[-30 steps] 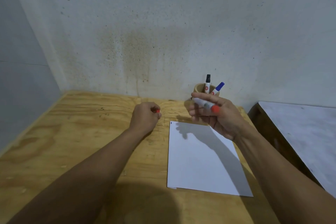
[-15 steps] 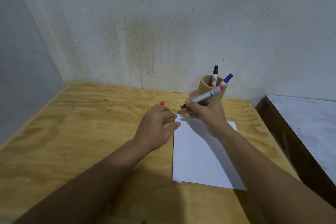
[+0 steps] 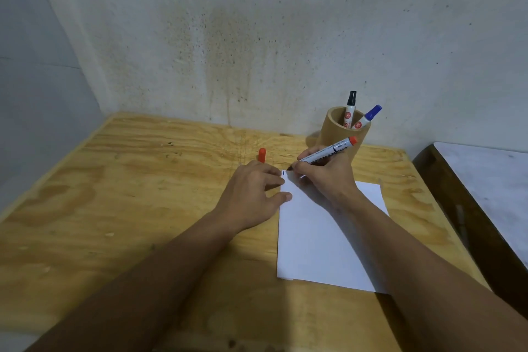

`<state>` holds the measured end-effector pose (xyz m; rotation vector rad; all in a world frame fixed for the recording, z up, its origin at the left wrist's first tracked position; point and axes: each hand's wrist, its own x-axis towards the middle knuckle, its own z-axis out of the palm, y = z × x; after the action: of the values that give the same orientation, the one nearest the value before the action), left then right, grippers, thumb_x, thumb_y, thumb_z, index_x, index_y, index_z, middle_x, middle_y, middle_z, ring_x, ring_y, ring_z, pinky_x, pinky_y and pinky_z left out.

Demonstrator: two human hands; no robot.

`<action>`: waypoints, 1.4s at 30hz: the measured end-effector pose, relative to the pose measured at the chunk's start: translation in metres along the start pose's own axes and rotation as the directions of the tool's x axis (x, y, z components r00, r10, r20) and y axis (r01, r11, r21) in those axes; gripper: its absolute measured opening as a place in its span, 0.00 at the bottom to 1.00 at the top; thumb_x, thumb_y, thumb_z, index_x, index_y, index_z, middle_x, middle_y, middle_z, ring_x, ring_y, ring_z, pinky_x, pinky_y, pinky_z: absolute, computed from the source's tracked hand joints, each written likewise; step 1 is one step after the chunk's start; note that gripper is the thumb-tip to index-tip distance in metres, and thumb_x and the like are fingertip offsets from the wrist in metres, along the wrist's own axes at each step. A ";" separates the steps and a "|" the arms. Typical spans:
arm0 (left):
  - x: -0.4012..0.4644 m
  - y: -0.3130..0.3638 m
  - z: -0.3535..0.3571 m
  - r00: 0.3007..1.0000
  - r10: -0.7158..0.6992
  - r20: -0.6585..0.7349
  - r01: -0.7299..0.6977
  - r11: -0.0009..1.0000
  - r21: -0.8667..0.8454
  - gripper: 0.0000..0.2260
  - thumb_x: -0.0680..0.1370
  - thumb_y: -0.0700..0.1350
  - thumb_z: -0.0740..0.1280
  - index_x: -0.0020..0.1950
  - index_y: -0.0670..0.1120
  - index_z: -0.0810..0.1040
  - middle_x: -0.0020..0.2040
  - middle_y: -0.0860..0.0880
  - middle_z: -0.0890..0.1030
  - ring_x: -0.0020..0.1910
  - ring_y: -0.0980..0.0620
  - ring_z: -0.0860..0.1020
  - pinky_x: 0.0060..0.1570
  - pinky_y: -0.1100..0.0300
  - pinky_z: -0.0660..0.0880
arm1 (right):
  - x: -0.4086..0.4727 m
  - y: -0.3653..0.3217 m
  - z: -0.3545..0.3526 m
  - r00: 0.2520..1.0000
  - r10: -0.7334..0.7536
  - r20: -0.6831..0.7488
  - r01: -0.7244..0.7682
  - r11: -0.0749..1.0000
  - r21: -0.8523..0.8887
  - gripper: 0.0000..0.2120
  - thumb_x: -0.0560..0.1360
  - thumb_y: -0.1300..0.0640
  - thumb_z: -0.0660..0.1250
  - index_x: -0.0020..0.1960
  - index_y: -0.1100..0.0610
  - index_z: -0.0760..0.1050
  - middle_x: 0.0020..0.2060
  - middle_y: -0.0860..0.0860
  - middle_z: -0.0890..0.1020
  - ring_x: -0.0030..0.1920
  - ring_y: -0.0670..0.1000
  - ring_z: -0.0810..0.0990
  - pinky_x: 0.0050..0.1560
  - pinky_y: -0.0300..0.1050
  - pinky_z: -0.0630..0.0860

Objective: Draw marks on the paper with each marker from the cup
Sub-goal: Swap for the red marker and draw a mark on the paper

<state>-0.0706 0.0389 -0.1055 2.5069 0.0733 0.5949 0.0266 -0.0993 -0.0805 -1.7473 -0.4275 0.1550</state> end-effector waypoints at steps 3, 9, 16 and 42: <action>0.000 0.000 0.001 1.000 -0.015 -0.008 0.015 1.000 -0.018 0.16 0.70 0.53 0.72 0.54 0.46 0.83 0.56 0.50 0.82 0.58 0.53 0.75 0.61 0.43 0.71 | 0.002 0.009 0.000 0.999 -0.033 -0.026 0.032 0.998 -0.055 0.06 0.67 0.68 0.74 0.41 0.68 0.78 0.35 0.59 0.83 0.36 0.53 0.84 0.40 0.48 0.83; 0.000 -0.001 0.002 0.999 -0.037 -0.010 0.037 0.999 -0.037 0.15 0.70 0.52 0.72 0.53 0.46 0.83 0.56 0.50 0.83 0.57 0.54 0.75 0.61 0.41 0.71 | 0.001 0.009 0.001 0.998 -0.062 -0.021 0.061 0.997 -0.047 0.07 0.68 0.69 0.75 0.42 0.71 0.78 0.38 0.65 0.83 0.35 0.54 0.84 0.38 0.45 0.83; 0.000 -0.001 0.002 0.999 -0.040 -0.001 0.040 0.999 -0.036 0.15 0.70 0.53 0.72 0.53 0.47 0.83 0.56 0.50 0.83 0.57 0.54 0.75 0.62 0.41 0.71 | -0.002 0.007 0.001 0.999 -0.044 0.009 0.043 0.997 0.068 0.08 0.69 0.73 0.73 0.43 0.76 0.76 0.38 0.72 0.80 0.34 0.61 0.81 0.37 0.50 0.83; 0.000 -0.001 0.002 1.000 -0.028 -0.006 0.028 0.999 -0.028 0.15 0.70 0.53 0.72 0.53 0.46 0.83 0.56 0.50 0.83 0.57 0.53 0.75 0.59 0.46 0.73 | 0.000 0.011 0.002 0.997 -0.011 0.071 0.006 0.997 0.071 0.06 0.68 0.71 0.74 0.40 0.70 0.77 0.34 0.64 0.81 0.35 0.61 0.82 0.43 0.61 0.82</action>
<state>-0.0697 0.0390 -0.1070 2.4734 0.1016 0.5884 0.0283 -0.0995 -0.0913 -1.6741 -0.4758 0.2250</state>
